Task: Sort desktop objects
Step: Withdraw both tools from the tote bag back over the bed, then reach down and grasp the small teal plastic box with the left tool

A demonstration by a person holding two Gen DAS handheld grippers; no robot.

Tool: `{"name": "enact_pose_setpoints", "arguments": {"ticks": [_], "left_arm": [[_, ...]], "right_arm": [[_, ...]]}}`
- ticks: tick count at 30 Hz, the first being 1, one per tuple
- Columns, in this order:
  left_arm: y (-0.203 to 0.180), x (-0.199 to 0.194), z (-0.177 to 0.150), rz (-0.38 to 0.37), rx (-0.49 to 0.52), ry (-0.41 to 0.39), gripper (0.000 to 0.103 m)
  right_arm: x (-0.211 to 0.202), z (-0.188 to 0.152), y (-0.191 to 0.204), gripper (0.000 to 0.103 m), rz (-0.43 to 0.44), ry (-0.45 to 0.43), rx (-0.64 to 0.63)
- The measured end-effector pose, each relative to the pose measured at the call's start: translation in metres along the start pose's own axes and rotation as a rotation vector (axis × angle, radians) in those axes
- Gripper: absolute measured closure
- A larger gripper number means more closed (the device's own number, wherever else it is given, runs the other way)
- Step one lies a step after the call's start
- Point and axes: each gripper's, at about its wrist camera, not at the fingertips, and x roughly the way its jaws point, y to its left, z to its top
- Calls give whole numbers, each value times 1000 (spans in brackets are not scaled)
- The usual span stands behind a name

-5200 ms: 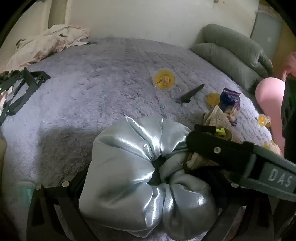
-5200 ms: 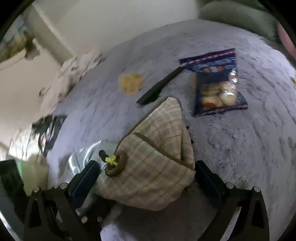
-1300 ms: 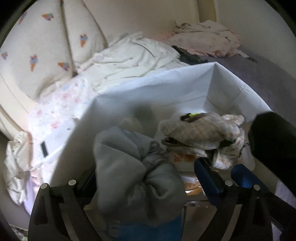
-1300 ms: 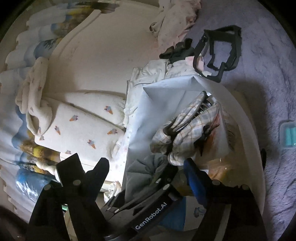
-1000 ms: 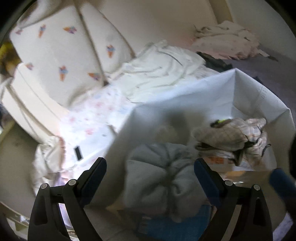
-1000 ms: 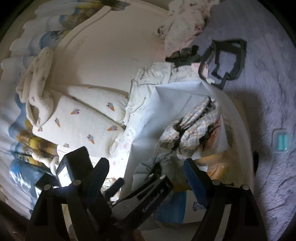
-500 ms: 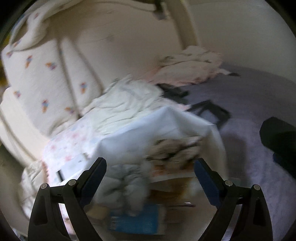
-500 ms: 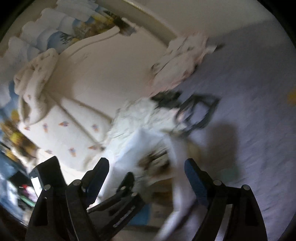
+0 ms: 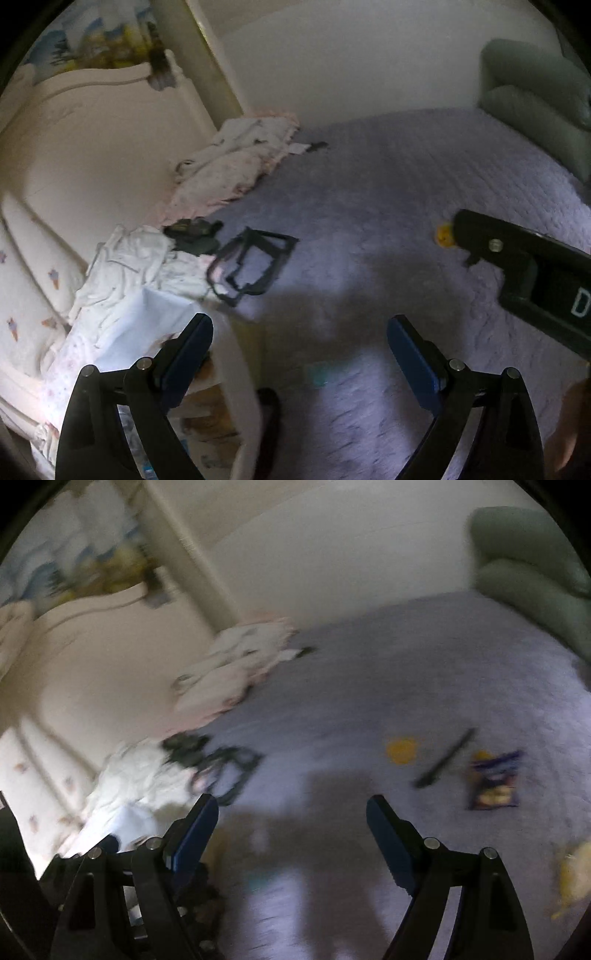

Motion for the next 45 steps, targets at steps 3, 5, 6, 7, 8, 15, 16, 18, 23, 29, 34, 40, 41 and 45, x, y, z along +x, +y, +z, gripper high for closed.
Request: {"name": "enact_pose_setpoints", "arguments": {"ticks": [3,5,6,7,8,15,16,18,23,29,34,40,41,45], "left_arm": [[-13,23,5,-25,-36,55,8],[-20,46,1,-64,-69,103,8],[-24,56,-2,-80,-79,126,8],[-27,64,-8,-87,-86,147,8],[-29,74,-15,-85,-92,164,8],[-31,128,-46,1,-60,211,8],[-30,133,-49,3,-61,217,8],[-28,143,-54,10,-63,231,8],[-26,156,-62,-24,-69,238,8],[-8,168,-70,-123,-199,265,4],[-12,169,-79,-123,-198,189,0],[-9,172,-83,-162,-242,162,0],[-10,172,-83,-157,-240,156,0],[-9,173,-82,-155,-238,153,0]], "right_arm": [[9,3,-19,19,-35,5,34],[22,4,-28,19,-33,48,49],[32,4,-32,19,-36,85,60],[39,3,-37,19,-41,115,73],[46,3,-41,19,-53,139,89],[100,-9,-55,14,-6,231,164],[112,-12,-58,13,-16,256,161],[136,-21,-57,13,-102,326,101],[167,-37,-53,13,-263,376,-83],[176,-47,-51,0,-288,315,-162],[164,-68,-49,0,-305,156,-191],[171,-71,-38,0,-368,160,-243],[170,-71,-38,0,-373,159,-245],[179,-70,-29,0,-415,153,-281]]}}
